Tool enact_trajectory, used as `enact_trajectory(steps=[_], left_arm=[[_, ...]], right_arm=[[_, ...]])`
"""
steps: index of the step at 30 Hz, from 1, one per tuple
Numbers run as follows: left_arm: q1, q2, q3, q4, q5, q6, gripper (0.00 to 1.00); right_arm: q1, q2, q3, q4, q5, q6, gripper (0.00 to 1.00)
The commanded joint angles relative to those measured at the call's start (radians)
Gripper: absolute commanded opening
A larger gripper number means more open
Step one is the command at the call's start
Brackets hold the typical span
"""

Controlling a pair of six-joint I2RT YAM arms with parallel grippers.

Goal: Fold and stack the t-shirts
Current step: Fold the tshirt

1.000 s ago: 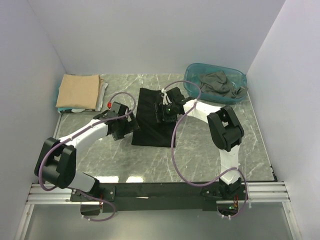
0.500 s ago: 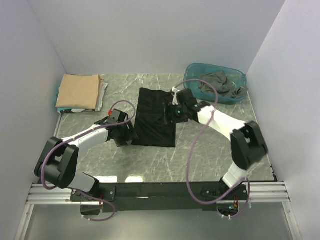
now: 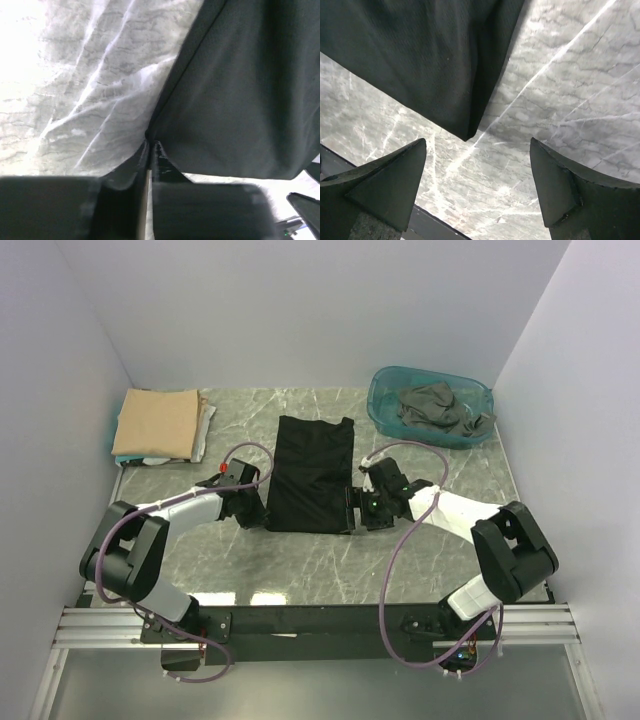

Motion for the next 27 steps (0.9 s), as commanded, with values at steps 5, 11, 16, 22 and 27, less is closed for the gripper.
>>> enact_trajectory(steps=[5, 11, 16, 22, 27], left_arm=[[-0.001, 0.02, -0.008, -0.013, -0.004, 0.015, 0.01], [-0.001, -0.012, -0.025, -0.023, -0.027, 0.009, 0.01], [-0.001, -0.04, -0.048, -0.01, -0.01, 0.0, 0.01], [-0.006, -0.096, -0.092, -0.026, -0.013, -0.015, 0.01], [-0.061, -0.274, -0.224, -0.07, -0.022, -0.052, 0.01]], right_arm=[[0.043, 0.05, 0.017, 0.062, 0.018, -0.004, 0.77], [0.045, 0.099, 0.028, 0.083, 0.007, -0.003, 0.43], [0.063, 0.119, 0.036, 0.083, -0.033, -0.001, 0.27], [0.089, 0.072, -0.007, 0.053, -0.061, 0.013, 0.08], [0.166, -0.072, -0.102, 0.004, -0.067, 0.06, 0.07]])
